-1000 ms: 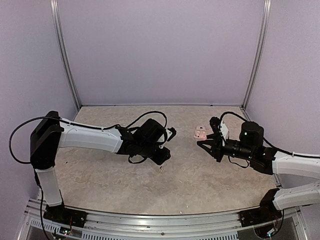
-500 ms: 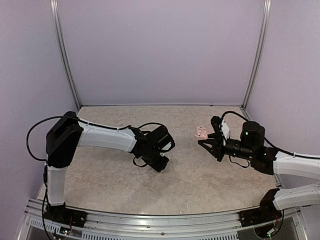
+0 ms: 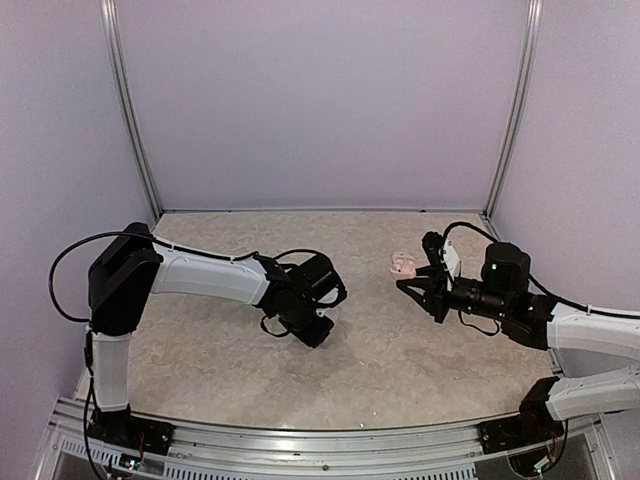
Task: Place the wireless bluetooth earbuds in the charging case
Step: Pick up the right earbud from the center of the board, then insert the right earbud into the right side groove of the charging case.
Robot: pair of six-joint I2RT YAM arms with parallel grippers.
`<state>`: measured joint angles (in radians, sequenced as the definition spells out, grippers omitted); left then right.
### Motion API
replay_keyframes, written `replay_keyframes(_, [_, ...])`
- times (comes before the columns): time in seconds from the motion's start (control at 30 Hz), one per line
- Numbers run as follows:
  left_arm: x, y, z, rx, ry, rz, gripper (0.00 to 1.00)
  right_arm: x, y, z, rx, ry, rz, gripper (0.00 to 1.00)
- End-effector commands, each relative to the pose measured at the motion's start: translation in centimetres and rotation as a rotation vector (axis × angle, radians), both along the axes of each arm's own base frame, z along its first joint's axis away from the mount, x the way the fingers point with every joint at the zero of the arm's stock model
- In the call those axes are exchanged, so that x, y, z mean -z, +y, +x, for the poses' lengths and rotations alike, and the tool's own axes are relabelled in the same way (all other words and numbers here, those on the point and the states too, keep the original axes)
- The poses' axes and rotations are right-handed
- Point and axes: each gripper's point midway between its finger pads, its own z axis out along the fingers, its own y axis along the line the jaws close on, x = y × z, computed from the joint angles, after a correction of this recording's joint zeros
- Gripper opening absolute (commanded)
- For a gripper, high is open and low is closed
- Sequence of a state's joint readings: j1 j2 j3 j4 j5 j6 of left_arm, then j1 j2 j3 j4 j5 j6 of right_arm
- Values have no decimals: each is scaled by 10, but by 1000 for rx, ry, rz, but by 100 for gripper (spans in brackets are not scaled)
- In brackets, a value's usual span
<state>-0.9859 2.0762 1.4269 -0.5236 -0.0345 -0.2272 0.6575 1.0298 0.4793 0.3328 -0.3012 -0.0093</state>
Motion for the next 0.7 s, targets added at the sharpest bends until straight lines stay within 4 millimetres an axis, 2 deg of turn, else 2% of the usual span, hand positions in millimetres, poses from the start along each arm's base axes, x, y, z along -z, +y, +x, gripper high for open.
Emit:
replay_keyframes(0.0, [10,32,-29,14,102,67,16,-5,-3,2,11,-4,11,0])
replay_keyframes(0.13, [10,43,-37,18,115,87,14,-4,-2,2,4,-2,11,0])
replay_keyframes(0.27, [-7,33,-32,20,73,9,12,-4,1,1,-10,-5,17,0])
replay_keyframes(0.37, [-42,15,-22,27,-2,-128,10,-6,3,1,-23,-15,27,0])
replay_keyframes(0.5, [-104,-8,-9,39,-139,-339,9,-15,9,1,-53,-46,58,0])
replay_keyframes(0.57, [-145,-17,-6,51,-226,-471,9,-21,12,1,-64,-69,75,0])
replay_keyframes(0.67, [-202,-21,-7,57,-337,-636,9,-33,14,2,-72,-117,108,0])
